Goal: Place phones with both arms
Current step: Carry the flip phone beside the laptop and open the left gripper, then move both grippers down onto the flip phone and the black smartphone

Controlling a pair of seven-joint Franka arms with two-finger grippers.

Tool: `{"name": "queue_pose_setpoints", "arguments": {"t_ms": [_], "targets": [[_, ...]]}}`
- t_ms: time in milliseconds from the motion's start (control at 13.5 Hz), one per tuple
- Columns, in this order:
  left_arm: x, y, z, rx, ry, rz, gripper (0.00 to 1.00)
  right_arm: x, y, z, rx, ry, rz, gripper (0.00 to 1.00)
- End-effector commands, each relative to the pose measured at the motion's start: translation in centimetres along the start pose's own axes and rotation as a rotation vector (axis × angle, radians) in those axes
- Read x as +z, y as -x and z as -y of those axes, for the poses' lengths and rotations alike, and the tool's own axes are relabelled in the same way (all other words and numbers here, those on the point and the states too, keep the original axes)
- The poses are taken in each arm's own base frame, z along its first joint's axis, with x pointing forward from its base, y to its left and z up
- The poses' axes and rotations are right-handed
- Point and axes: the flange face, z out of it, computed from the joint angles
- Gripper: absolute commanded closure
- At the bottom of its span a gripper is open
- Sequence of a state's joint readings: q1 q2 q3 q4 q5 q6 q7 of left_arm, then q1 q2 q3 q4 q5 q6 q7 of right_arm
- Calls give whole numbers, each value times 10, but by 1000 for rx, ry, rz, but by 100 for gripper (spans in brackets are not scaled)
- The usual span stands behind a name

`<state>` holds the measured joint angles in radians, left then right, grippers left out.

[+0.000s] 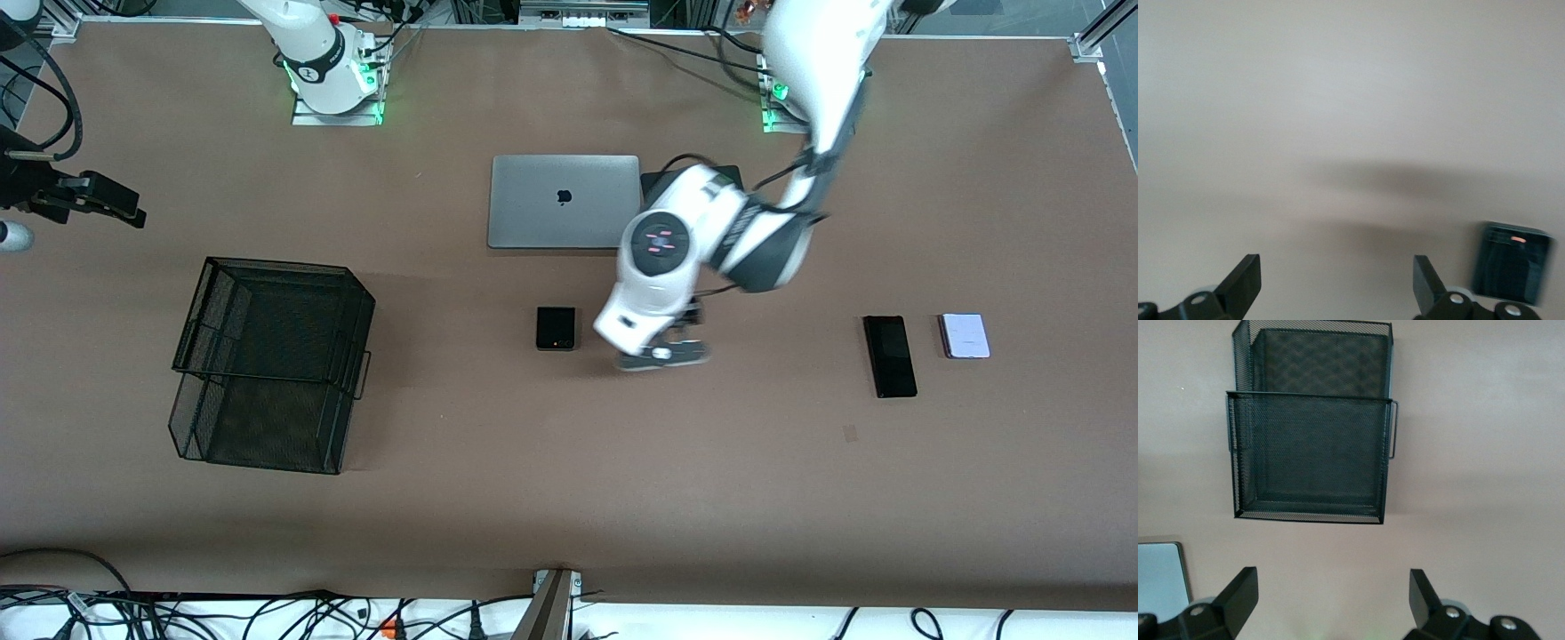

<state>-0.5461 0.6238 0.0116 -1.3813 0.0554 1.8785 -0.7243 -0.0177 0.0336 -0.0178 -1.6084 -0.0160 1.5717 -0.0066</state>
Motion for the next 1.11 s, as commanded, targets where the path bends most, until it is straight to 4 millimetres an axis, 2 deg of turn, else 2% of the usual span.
{"name": "queue_pose_setpoints", "arguments": {"t_ms": [0, 74, 222, 370, 444, 518, 666, 740, 814, 1035], "targets": [[-26, -34, 88, 43, -36, 62, 0, -3, 2, 59, -71, -13, -19, 0], [-25, -53, 128, 53, -43, 90, 0, 9, -1, 98, -83, -7, -2, 0], [-23, -84, 206, 42, -26, 115, 0, 29, 5, 199, -61, 4, -18, 0], [-6, -99, 257, 68, -19, 141, 0, 46, 14, 281, -20, -12, -60, 0], [11, -108, 286, 88, -17, 135, 0, 60, 24, 327, -9, -14, -75, 0], [36, -111, 309, 115, -7, 115, 0, 81, 38, 377, 7, -9, -88, 0], [68, -112, 342, 156, -63, 29, 0, 125, 55, 453, 63, 1, -131, 0], [78, -109, 349, 163, -68, -4, 0, 150, 62, 481, 60, 14, -137, 0], [95, -100, 353, 157, -61, -9, 0, 178, 60, 500, 56, 17, -136, 0], [143, -76, 362, 179, -31, -106, 0, 243, 48, 516, 50, 15, -136, 0]]}}
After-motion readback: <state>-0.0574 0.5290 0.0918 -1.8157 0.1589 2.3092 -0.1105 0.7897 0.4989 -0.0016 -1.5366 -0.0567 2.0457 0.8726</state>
